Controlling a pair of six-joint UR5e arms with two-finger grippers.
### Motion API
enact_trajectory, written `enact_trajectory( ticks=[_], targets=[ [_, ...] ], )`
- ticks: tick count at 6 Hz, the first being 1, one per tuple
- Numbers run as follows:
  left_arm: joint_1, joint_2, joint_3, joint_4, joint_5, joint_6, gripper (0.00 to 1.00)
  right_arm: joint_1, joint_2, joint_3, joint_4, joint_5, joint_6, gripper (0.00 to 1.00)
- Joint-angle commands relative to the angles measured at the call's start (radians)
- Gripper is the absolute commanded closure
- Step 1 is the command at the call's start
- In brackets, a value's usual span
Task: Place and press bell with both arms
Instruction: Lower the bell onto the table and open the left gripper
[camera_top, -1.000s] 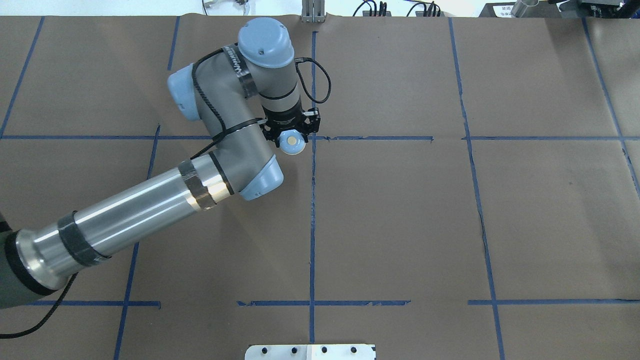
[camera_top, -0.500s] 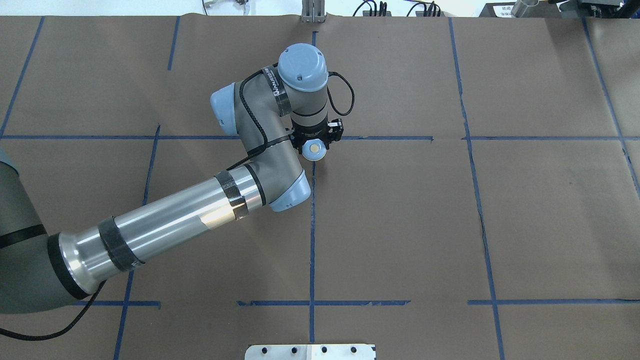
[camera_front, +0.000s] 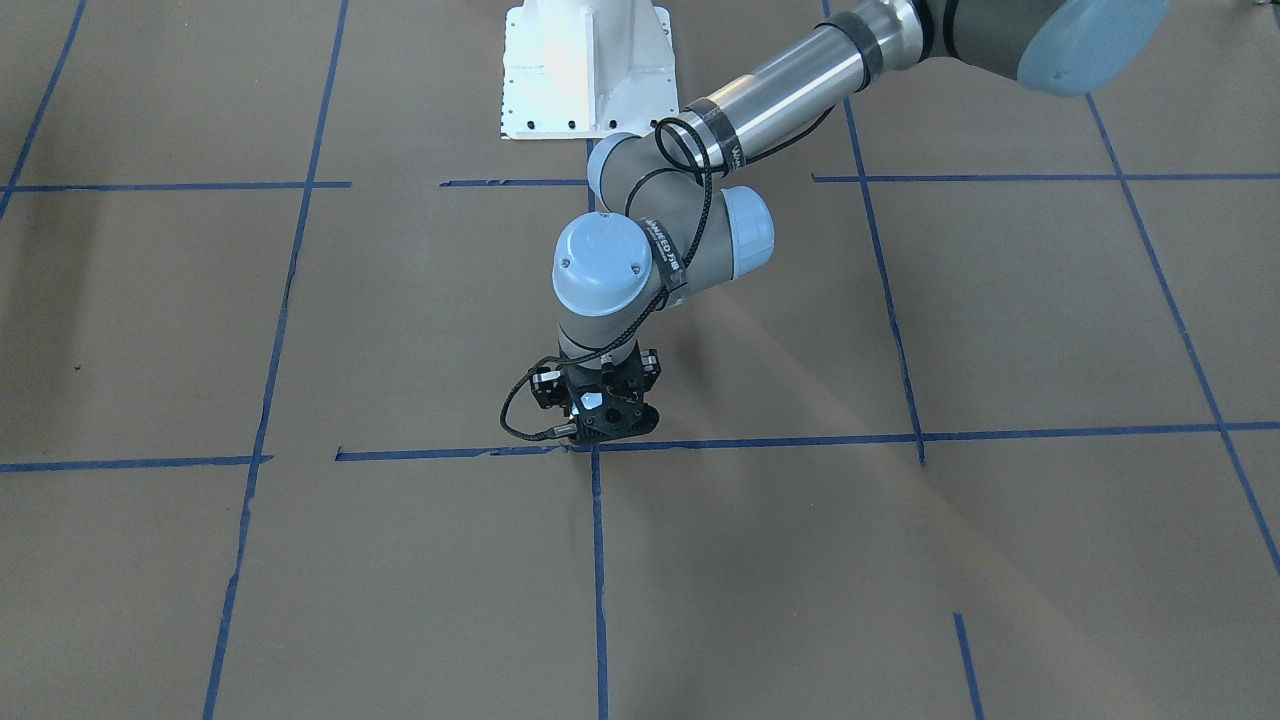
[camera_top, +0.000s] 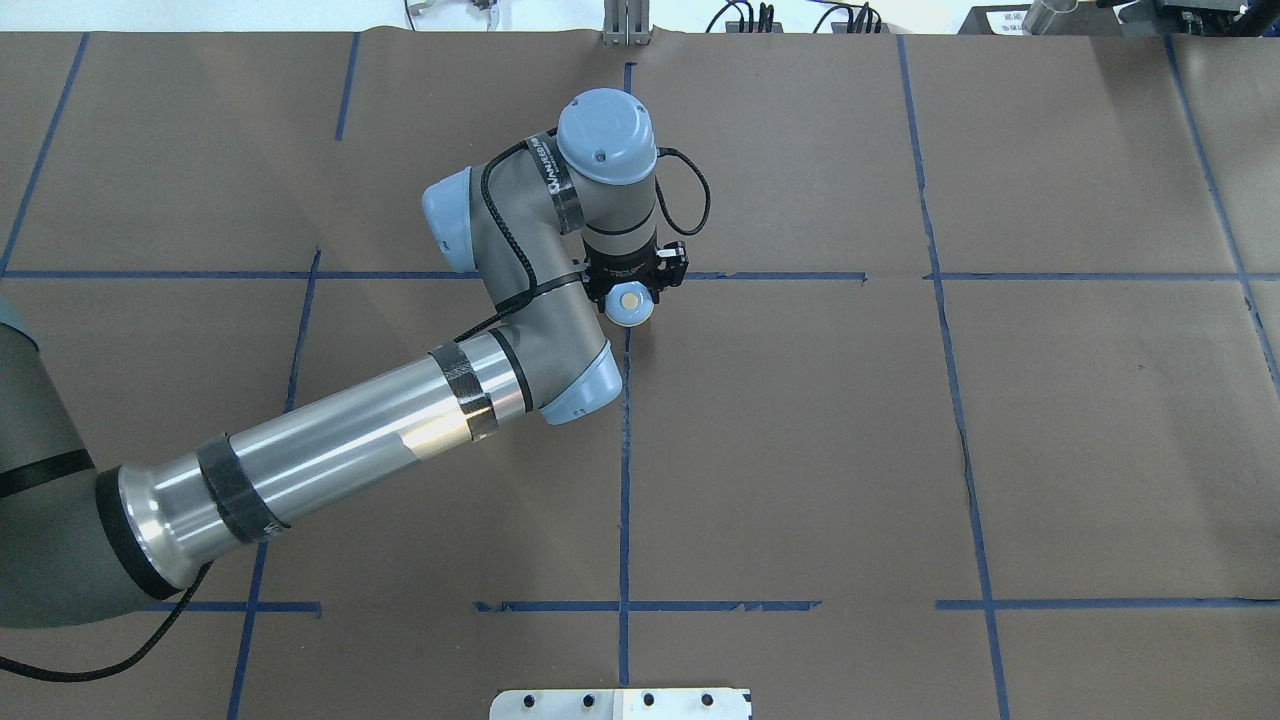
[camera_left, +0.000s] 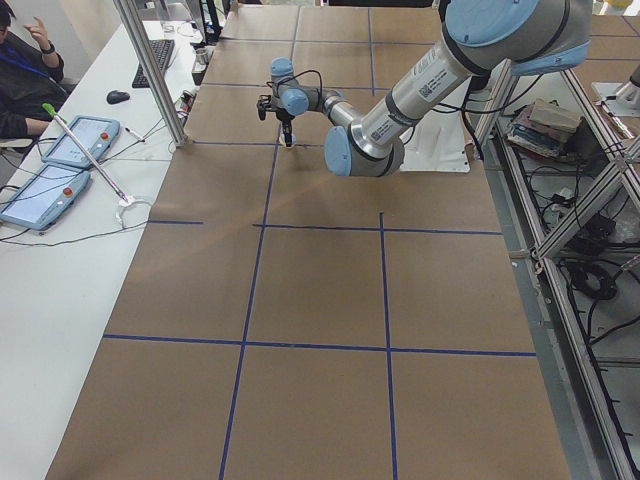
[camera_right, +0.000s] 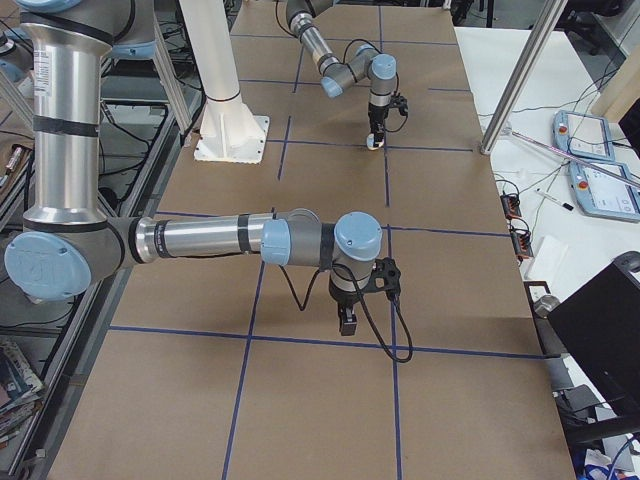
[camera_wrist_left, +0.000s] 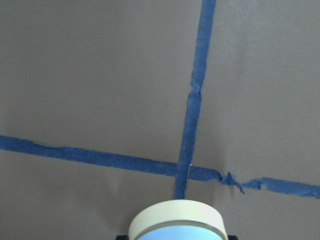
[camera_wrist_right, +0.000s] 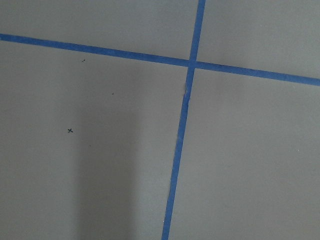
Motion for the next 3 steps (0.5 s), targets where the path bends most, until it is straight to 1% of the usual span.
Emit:
enact_trajectory(
  ticks=[1,2,3],
  targets=[
    [-0.004,0.003,-0.005,0.001,-0.001,0.002,0.00,0.000,0.000,0.000,0.000,0.002,0.000,0.00],
    [-0.023,-0.001,-0.006,0.001,-0.015,0.004,0.00,0.000,0.000,0.000,0.000,0.002,0.000,0.00],
    [-0.057,0.000,-0.023,0.006,-0.079,0.005,0.00,0.000,0.002,0.002,0.000,0.002,0.000,0.00]
  ],
)
